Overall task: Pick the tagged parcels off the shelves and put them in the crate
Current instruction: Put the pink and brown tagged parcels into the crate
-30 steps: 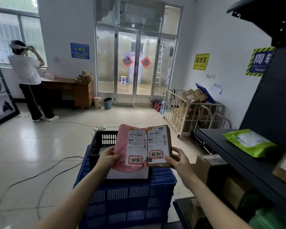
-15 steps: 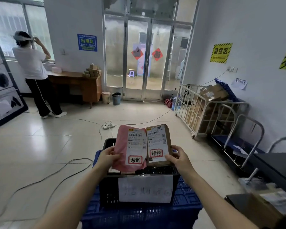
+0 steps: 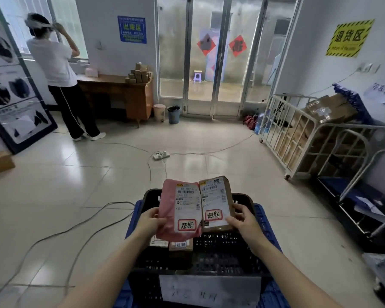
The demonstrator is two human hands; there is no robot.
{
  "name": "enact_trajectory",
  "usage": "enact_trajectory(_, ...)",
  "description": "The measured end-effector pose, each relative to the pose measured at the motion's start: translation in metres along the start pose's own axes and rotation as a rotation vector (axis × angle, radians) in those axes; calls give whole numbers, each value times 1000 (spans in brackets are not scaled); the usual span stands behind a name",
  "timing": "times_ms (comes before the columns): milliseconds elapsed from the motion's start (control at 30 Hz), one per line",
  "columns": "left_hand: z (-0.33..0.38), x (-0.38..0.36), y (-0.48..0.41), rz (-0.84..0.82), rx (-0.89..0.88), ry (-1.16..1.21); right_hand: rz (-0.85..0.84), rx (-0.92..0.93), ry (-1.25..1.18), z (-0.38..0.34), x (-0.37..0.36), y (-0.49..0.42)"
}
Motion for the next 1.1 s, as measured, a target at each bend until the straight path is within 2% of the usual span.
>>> enact_trajectory(300,-90,-62,-105,-7,312,-159,-22,-277,97,125,19,-98)
enact_trajectory(500,-146,-97,-153,3,463,-211,47,-455,110,200,30,-134)
enact_trajectory(633,-175,-116,-177,60,498,-288,109,-575,87,242,30,-147)
enact_trajectory(767,-193,-129,-199,114,506,-436,134,-620,122,268,23,-160)
enact_trajectory(1100,-215,-160,-207,14,464,-730,176,-707,120,314,21,-167)
Point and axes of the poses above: each hand's wrist, its own y-axis away from the middle knuckle, its own x-axis out of the back of the hand, z = x × y, the point moved 7 cm from there along -y, towards the middle knuckle, and after that the axes turned 1 degree about y, right-handed, at the moved point
